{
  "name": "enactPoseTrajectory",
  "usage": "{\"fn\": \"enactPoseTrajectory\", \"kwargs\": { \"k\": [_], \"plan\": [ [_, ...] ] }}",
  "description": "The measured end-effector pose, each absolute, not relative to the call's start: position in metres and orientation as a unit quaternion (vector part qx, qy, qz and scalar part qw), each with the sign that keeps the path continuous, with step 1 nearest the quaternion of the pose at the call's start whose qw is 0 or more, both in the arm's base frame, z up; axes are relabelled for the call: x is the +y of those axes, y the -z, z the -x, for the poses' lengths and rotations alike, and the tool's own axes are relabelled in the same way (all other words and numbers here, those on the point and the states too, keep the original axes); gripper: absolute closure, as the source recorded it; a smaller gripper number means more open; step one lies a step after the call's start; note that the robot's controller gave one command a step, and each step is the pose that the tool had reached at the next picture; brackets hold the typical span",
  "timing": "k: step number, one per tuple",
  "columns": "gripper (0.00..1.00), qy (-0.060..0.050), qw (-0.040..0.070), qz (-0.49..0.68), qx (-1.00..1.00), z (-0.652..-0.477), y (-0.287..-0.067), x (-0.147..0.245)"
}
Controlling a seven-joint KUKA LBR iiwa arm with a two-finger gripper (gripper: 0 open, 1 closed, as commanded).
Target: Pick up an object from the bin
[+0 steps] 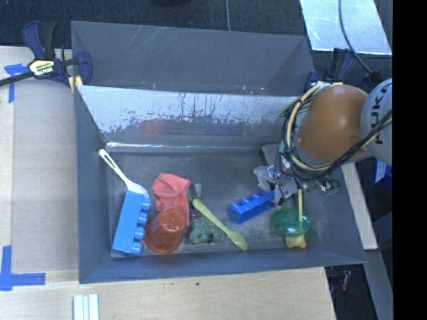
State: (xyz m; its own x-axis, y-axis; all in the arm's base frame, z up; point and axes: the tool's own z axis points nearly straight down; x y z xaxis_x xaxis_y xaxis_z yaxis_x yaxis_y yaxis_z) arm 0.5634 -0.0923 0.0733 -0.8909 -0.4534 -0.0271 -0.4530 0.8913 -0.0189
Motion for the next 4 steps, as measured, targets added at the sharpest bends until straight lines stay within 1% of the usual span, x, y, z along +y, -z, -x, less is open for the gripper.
{"fn": "enactPoseTrajectory", "kwargs": {
  "k": [1,2,3,4],
  "plan": [
    [1.00,0.009,0.019,0.276,0.961,-0.537,-0.073,-0.094],
    [1.00,0.008,0.021,0.206,0.978,-0.559,-0.073,-0.072],
    [1.00,0.009,0.022,0.228,0.973,-0.536,-0.073,-0.085],
    [1.00,0.011,0.024,0.250,0.968,-0.538,-0.073,-0.050]
  ]
}}
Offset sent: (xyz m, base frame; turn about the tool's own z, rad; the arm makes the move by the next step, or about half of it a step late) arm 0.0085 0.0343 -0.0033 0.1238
